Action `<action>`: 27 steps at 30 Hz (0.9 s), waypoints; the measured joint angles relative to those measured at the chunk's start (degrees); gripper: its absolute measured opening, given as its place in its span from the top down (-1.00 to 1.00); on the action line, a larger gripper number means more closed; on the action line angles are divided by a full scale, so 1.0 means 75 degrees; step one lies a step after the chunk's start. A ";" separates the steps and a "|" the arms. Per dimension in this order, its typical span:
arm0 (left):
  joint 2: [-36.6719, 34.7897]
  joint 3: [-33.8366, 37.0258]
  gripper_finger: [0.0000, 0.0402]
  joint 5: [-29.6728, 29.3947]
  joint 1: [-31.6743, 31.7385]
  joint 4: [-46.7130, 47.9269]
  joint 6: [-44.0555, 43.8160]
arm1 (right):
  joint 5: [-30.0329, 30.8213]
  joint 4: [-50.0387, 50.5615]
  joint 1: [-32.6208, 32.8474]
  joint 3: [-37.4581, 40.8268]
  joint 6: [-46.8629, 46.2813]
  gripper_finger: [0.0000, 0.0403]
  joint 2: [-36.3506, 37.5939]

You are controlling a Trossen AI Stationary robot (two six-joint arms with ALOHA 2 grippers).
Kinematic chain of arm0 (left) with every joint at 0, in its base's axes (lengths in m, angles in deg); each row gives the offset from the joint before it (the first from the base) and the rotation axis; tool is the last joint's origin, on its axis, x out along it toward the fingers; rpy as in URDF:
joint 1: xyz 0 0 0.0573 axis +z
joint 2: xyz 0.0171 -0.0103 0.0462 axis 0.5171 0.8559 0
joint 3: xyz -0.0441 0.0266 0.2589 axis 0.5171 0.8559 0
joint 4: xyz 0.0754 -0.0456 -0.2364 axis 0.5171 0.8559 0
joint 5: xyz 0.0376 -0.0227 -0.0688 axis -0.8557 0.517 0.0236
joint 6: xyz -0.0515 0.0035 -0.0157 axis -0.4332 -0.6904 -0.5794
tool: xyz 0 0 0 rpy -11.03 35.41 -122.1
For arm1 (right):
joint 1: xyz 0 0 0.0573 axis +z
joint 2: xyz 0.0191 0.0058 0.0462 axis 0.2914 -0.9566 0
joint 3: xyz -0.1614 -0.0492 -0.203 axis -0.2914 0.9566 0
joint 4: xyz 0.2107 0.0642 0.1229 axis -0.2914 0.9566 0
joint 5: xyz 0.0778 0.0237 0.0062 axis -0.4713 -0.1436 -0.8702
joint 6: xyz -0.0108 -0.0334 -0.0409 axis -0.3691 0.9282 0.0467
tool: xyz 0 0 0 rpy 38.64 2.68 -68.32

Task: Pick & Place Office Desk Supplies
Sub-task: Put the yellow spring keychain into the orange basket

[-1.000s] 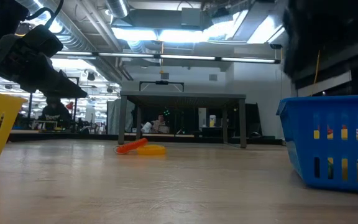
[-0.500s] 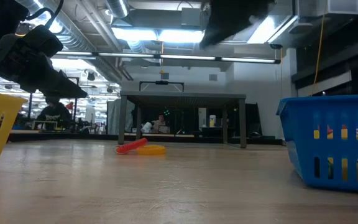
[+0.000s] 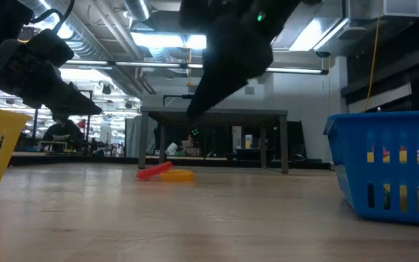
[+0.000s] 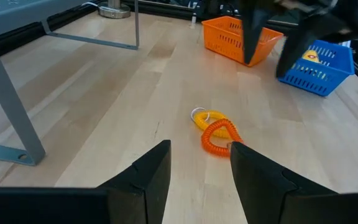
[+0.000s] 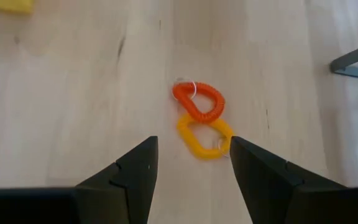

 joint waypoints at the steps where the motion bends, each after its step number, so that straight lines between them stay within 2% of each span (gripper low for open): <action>1: 0.0000 0.0000 0.20 -0.0001 0.0002 0.0001 -0.0003 | -0.0136 0.0006 -0.0094 0.0000 0.0051 0.00 -0.0047; 7: 0.0000 0.0000 0.20 0.0000 0.0002 0.0003 0.0000 | -0.1240 -0.0335 -0.0566 -0.0003 0.0378 0.00 -0.0322; 12: 0.0000 0.0000 0.20 0.0000 0.0001 0.0029 0.0004 | -0.1746 -0.0579 -0.0771 -0.0003 0.0595 0.00 -0.0555; 27: 0.0000 0.0000 0.20 -0.0009 0.0001 0.0082 0.0006 | -0.1998 -0.0907 -0.1020 0.0003 0.0661 0.00 -0.1294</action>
